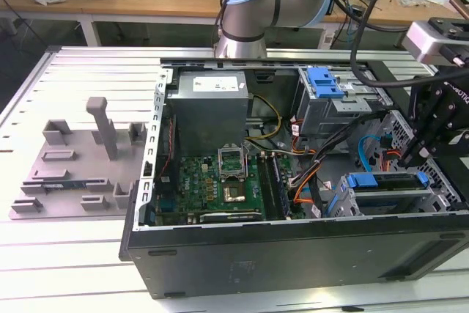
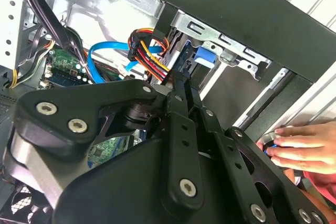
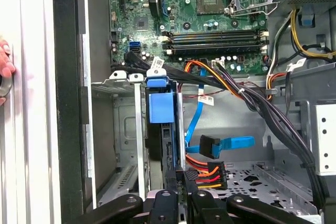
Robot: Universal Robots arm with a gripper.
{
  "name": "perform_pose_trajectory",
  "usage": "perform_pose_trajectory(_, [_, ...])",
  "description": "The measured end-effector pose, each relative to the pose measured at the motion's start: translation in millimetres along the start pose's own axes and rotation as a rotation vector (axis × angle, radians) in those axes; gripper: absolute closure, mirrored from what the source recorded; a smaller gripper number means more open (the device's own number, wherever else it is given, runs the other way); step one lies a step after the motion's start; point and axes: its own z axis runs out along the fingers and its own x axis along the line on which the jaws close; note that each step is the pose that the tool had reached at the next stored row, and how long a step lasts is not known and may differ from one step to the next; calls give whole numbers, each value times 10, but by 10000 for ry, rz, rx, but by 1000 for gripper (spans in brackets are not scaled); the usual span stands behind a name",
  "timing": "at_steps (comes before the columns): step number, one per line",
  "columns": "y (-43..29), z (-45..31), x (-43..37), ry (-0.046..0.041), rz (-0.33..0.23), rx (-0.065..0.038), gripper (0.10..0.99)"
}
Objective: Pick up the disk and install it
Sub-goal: 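Insert the first disk wire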
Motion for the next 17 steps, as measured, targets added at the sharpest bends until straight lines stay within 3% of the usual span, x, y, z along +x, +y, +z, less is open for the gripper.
perform_pose_trajectory(11, [10, 2, 29, -1, -17, 9, 922])
perform_pose_trajectory(17, [18, 2, 41, 5, -221, 83, 922])
